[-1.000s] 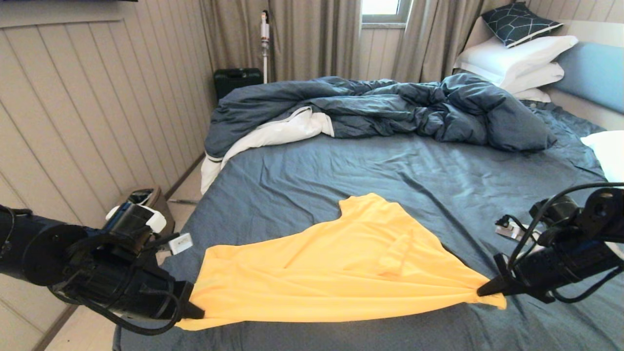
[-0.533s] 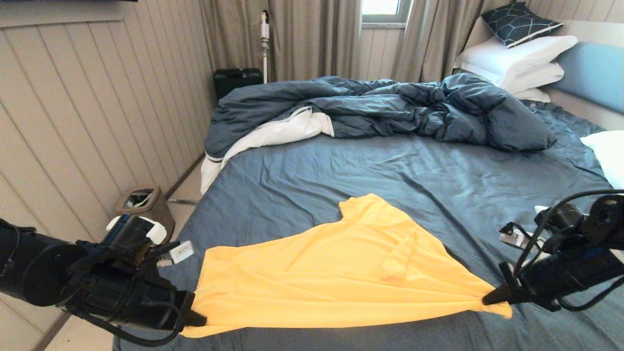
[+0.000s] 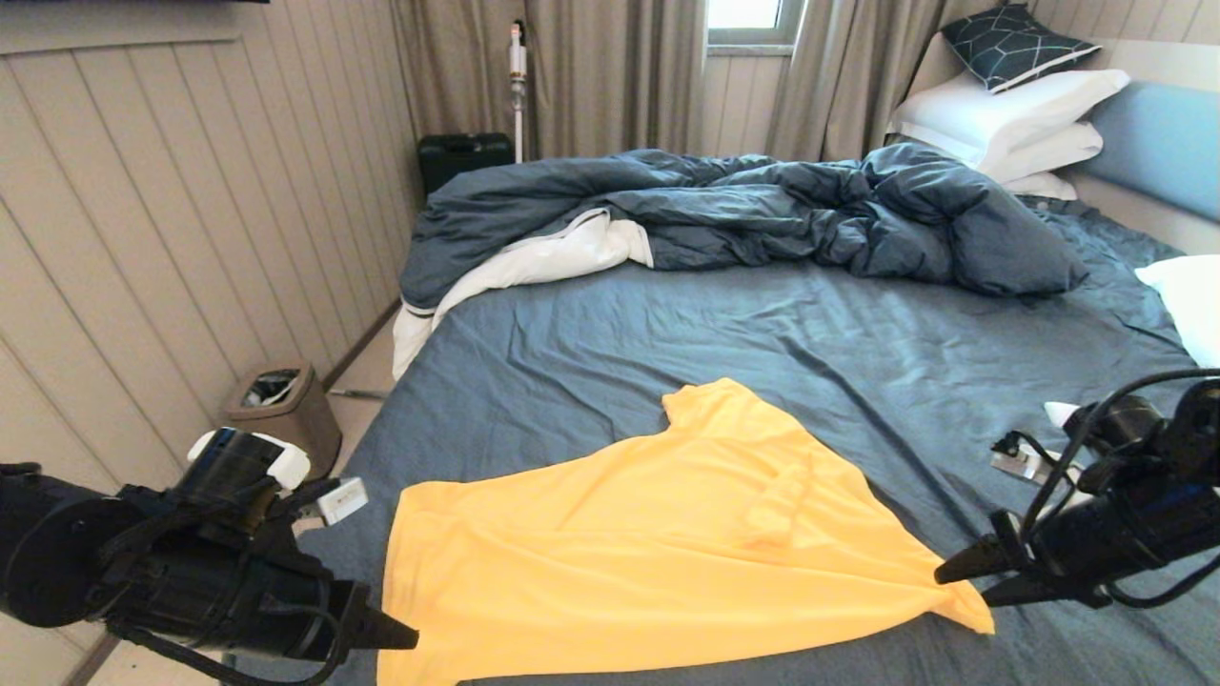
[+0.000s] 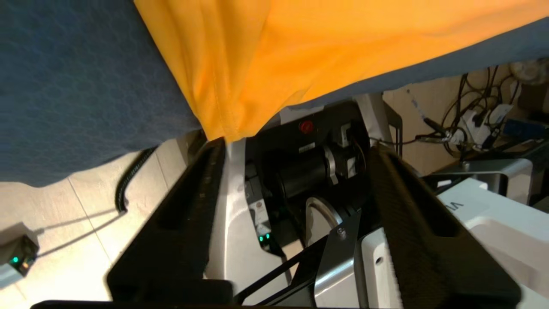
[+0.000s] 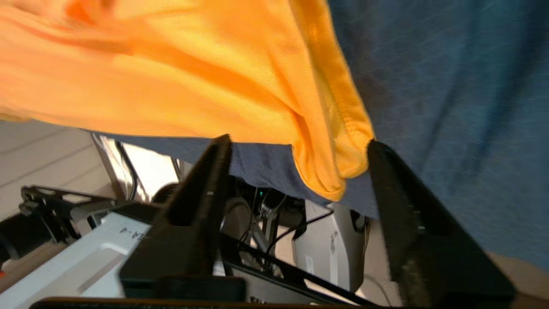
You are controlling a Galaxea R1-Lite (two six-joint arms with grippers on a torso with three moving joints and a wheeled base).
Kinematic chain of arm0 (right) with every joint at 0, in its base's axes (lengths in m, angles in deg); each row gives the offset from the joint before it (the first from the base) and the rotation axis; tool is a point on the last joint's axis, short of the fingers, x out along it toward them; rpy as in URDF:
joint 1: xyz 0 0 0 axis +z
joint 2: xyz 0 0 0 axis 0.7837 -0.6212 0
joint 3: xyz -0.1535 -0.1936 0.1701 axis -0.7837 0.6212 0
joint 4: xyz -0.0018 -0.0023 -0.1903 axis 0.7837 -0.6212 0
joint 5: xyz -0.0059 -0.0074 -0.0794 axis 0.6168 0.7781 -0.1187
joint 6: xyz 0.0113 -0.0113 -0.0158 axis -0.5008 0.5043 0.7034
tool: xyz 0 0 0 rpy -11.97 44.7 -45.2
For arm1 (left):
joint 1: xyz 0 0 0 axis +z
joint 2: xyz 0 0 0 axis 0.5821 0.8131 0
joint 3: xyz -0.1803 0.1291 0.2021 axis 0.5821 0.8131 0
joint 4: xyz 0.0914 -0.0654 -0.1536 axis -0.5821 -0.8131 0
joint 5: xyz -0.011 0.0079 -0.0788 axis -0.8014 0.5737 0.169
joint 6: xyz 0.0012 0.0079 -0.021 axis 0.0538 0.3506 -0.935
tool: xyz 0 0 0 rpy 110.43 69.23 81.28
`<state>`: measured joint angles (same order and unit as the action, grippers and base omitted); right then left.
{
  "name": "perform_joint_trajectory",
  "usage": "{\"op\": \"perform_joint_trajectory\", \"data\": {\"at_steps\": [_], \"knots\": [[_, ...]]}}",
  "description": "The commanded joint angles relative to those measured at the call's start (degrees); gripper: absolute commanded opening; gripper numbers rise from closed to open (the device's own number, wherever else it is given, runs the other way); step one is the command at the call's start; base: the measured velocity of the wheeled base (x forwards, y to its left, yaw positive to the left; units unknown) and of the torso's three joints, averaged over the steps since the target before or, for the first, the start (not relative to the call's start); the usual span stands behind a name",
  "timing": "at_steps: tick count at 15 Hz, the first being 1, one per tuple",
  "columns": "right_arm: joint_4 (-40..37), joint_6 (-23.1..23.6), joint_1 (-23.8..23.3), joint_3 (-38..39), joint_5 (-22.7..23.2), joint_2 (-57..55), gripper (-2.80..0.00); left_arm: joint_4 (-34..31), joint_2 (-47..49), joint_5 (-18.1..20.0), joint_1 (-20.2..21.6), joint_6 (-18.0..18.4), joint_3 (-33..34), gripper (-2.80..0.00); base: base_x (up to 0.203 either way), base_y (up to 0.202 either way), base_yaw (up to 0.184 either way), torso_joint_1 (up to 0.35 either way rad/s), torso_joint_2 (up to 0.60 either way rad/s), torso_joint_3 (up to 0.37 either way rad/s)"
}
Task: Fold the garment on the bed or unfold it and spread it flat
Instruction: Fold the yellow T-shirt
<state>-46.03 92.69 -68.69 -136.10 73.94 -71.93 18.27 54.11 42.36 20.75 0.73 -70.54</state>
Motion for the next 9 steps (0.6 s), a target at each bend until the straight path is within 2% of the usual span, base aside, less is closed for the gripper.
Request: {"op": "perform_joint_trajectory", "data": {"at_steps": [1,5,9], "knots": [[-0.08,0.08,-1.17,-1.23,0.22,2.71,0.00,0.06,-3.52,-0.03,0.23,-0.24,-0.61,0.00,0.000,0.000,0.000,0.000,0.00,0.000],[-0.36,-1.05,-1.84,-8.65,0.49,3.15,0.00,-0.13,-4.22,-0.22,4.43,-0.32,-7.75,0.00,0.000,0.000,0.000,0.000,0.00,0.000],[-0.51,-6.04,-0.46,-20.75,0.57,-3.70,0.00,0.15,5.27,0.12,7.91,-0.78,-14.93,0.00,0.000,0.000,0.000,0.000,0.00,0.000]]}}
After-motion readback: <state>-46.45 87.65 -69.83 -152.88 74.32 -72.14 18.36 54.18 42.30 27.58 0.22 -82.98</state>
